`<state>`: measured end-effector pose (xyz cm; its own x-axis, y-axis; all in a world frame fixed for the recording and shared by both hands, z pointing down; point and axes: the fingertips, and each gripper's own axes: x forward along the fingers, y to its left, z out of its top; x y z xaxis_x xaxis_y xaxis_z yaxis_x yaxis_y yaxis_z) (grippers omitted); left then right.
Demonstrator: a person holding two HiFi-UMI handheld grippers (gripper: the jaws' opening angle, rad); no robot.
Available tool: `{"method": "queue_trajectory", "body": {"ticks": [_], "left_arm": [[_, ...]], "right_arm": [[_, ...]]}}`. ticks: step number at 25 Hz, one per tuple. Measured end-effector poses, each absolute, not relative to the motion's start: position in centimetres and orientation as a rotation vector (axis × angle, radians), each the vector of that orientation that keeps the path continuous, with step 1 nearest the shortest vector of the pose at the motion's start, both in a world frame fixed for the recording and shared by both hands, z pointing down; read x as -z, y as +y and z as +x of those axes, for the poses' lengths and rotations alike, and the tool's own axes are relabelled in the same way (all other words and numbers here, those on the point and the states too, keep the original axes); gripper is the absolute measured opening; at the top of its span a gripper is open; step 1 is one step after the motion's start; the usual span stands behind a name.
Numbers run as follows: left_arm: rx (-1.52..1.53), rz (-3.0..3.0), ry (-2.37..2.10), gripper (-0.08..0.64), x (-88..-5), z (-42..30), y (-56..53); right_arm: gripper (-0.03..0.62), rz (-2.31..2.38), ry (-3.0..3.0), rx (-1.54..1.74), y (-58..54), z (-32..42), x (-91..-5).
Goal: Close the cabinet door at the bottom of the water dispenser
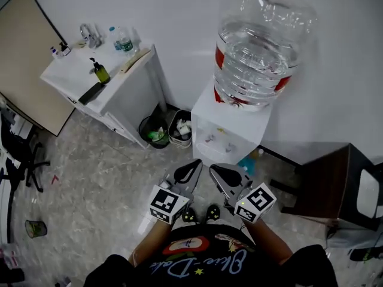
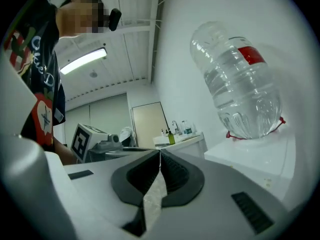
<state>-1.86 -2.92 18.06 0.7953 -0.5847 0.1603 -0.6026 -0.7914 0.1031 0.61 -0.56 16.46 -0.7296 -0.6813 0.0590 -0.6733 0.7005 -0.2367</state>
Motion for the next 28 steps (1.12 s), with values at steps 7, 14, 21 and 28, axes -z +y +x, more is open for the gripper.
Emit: {"method": "queue_trajectory", "body": {"ticks": [7, 14, 21, 28], "left_arm": [[-0.075, 2.874, -1.040, 0.001, -14.3, -1.5, -3.0], [-0.103, 2.882, -0.996, 0.001, -14.7, -0.9, -2.0], [-0.183, 2.899, -1.047, 0.001, -15.7, -1.2, -0.9], [-0.192, 2.860, -1.028, 0.002, -16.4, -1.0, 0.3]], "right_arm": [[0.015, -1.115, 2.902, 0.315, -0.1, 1.1, -14.4], [0.015, -1.127, 2.887, 0.329, 0.6, 2.1, -14.5], [0.015, -1.120, 2.885, 0.385, 1.6, 2.1, -15.1], [0.015, -1.141, 2.885, 0.411, 2.7, 2.5, -15.5]]}}
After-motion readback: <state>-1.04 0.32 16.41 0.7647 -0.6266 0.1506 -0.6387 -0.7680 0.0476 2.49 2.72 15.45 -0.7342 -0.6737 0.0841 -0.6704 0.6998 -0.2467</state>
